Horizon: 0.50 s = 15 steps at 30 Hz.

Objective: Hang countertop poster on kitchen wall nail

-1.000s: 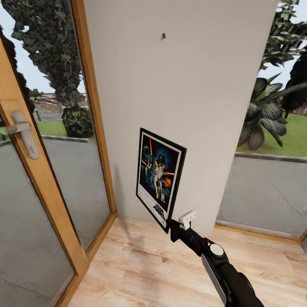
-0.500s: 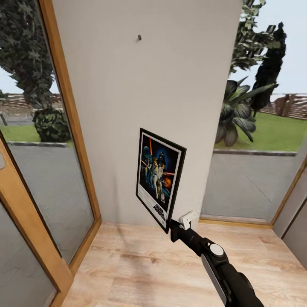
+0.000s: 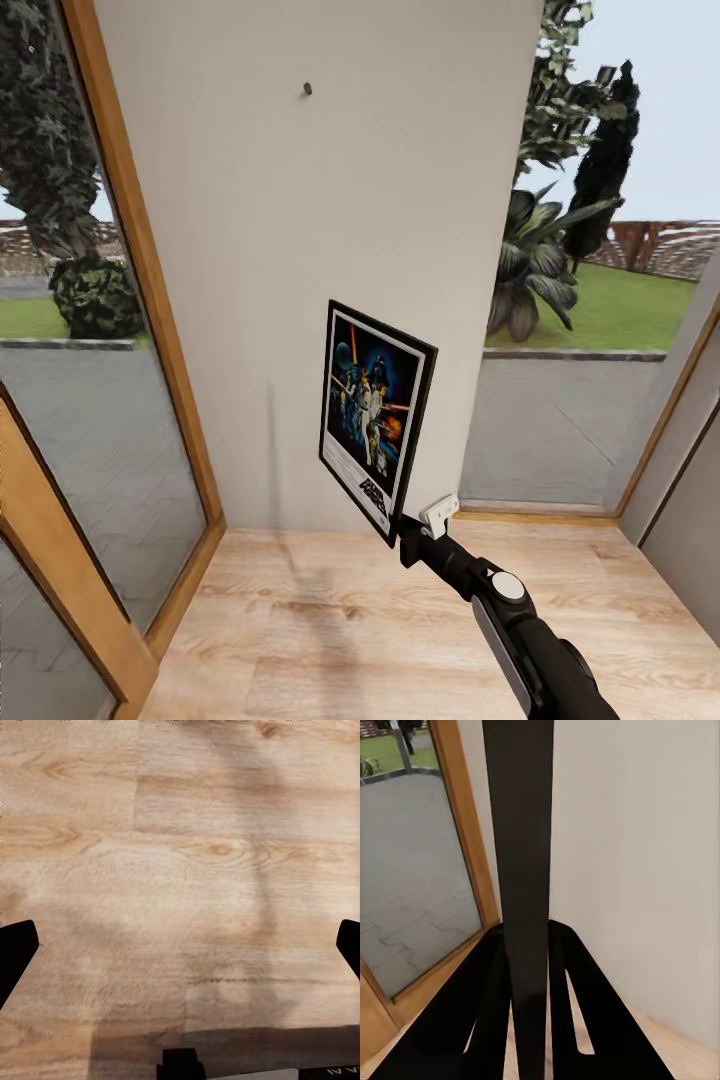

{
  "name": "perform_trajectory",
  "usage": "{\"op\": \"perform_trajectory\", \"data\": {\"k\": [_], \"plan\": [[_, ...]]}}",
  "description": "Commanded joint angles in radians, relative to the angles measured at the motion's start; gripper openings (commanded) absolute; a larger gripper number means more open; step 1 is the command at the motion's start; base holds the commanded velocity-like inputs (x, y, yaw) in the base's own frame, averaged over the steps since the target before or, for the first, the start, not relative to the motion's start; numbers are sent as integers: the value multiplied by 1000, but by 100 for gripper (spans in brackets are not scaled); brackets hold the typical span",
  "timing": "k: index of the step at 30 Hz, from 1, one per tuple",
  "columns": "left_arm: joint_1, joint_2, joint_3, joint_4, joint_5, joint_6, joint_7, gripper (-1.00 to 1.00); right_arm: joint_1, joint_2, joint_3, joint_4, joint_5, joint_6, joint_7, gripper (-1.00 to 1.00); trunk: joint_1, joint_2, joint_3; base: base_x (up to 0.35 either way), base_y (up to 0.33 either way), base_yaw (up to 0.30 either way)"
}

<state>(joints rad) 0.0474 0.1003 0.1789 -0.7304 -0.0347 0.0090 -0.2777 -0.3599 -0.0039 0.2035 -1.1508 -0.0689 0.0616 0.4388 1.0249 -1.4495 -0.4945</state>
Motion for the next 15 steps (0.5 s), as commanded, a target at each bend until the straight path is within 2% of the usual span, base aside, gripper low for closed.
{"op": "perform_trajectory", "data": {"k": [1,8,11,15], "plan": [[0,-1,4,-2,-4,1,-6,100,-1,0,1,-1,-10,8,5,-100,0,-1,-1,67,195,-5],[0,-1,3,-1,-4,1,-6,100,-1,1,1,-1,-10,7,5,-100,0,-1,-1,97,212,-2],[0,-1,4,-2,-4,-1,-6,100,-1,0,1,-1,-10,8,6,-100,0,-1,-1,53,82,-18],[0,-1,4,4,-5,-27,-6,100,-1,1,1,-1,-9,11,6,-100,0,-1,2,14,22,-163]]}}
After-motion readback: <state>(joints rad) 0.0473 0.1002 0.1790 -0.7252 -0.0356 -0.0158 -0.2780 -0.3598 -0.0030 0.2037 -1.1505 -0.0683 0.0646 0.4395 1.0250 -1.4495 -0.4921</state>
